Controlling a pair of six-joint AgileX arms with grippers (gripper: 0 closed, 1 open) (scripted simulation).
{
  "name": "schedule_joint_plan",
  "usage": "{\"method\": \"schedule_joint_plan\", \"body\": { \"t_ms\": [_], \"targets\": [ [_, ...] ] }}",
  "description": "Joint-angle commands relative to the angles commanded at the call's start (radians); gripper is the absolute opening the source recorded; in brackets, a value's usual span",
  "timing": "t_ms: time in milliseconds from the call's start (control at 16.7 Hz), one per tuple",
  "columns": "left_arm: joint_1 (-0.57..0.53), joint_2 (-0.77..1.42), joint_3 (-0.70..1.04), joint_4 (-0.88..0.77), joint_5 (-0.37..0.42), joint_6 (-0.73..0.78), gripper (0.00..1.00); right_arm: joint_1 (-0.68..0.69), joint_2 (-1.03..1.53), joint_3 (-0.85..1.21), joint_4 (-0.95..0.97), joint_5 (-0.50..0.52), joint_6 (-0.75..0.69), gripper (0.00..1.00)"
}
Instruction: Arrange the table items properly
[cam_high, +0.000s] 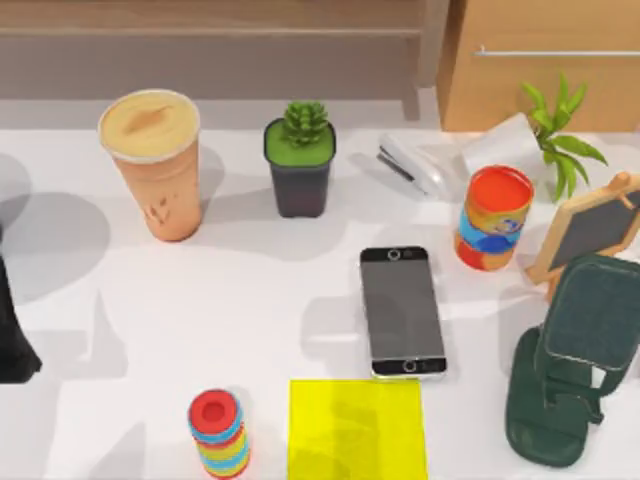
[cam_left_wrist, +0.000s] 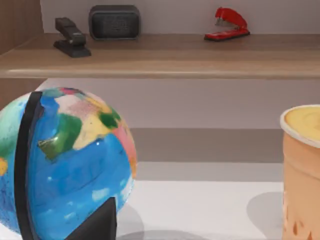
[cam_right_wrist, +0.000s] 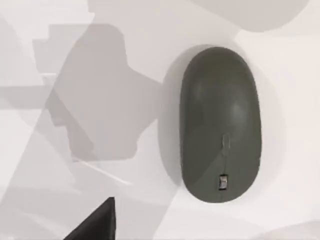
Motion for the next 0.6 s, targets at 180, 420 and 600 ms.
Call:
{"method": "schedule_joint_plan", "body": {
  "t_ms": [180,420,600],
  "targets": [
    [0.000,0.000,0.000,0.000,0.000,0.000,1.00,-0.014,0.131,0.089,-0.080,0.001,-0.045,1.00],
    [0.000,0.000,0.000,0.000,0.000,0.000,1.00,-0.018,0.168,0.115,-0.103,0.001,-0.058,1.00],
    [0.000,0.000,0.000,0.000,0.000,0.000,1.00,-0.013,0.165,0.112,-0.101,0.001,-0.056,1.00]
  ]
}}
